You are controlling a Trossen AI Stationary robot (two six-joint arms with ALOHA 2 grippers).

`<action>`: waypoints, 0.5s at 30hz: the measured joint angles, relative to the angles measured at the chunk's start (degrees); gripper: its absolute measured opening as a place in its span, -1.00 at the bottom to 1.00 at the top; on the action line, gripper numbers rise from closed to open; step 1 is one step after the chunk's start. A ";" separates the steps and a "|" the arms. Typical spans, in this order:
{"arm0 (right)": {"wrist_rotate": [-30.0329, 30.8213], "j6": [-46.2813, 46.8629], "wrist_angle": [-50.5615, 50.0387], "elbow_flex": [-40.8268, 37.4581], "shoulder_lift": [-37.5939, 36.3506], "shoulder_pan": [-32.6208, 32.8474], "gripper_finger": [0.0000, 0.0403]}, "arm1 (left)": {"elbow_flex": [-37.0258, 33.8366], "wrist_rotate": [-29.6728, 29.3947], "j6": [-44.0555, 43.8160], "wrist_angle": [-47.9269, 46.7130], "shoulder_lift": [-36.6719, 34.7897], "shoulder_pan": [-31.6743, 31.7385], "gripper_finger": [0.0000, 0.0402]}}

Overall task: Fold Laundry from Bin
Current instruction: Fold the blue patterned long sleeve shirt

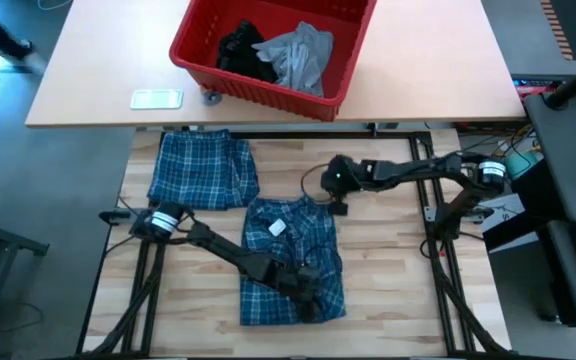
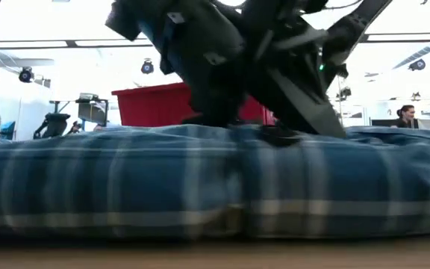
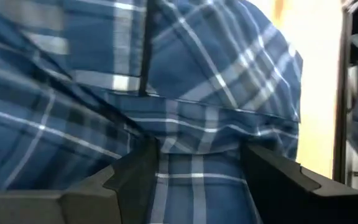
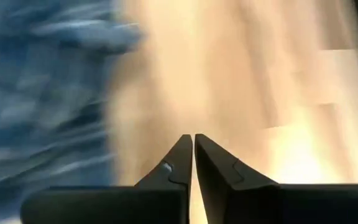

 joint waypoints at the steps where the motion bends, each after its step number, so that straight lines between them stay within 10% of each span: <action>1: -1.56 0.59 -2.72 0.42 -1.34 0.22 -0.91 | -0.10 -0.42 0.00 -1.47 -1.19 0.16 0.09; 15: -9.15 63.34 -15.91 -4.21 -23.47 13.40 0.07 | -9.48 -12.20 -6.78 -31.89 -33.01 0.13 0.19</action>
